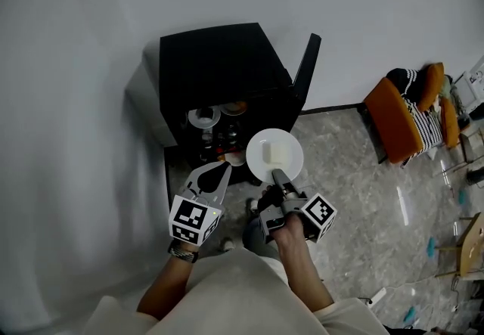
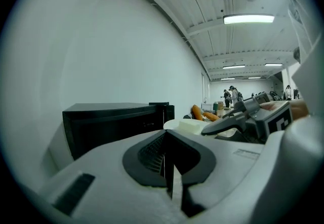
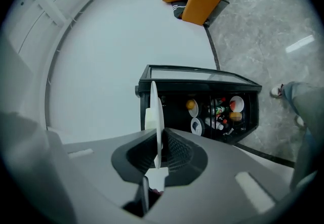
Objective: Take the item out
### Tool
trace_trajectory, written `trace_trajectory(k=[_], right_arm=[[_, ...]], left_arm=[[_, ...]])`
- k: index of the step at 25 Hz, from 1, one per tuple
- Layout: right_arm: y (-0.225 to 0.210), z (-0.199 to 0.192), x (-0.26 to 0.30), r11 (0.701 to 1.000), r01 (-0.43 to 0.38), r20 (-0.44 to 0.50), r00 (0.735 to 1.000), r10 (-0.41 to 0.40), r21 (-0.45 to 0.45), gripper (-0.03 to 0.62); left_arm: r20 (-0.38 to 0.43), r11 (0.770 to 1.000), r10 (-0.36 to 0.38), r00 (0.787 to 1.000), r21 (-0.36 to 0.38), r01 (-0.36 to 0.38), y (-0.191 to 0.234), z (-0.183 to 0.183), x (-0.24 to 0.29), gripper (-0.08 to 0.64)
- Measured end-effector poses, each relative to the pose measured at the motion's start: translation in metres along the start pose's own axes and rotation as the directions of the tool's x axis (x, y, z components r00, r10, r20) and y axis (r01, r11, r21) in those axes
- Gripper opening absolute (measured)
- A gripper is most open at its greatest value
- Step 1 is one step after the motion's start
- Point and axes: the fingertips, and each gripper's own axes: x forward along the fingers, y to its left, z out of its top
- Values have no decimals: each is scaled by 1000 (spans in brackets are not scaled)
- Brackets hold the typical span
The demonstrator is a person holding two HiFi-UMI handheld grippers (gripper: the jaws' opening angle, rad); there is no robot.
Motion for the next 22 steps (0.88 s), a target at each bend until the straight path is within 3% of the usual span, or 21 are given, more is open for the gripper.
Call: trace_trajectory(k=[7,14,22], right_arm=[[-3,-3,-30,1000,11,10,1000,-11,23,22],[7,4,-41,999,6,13,1000,-6,-42,21],[4,6,-40,999,28,3,1000,-28,-42,21]], left_arm=[[0,1000,-23,1000,8,23,-17,-3,-2,-2],[0,1000,-14,1000,25,14,-21,1,-4,-2],[4,999,-13,1000,35,13,-23,3,1,-2]])
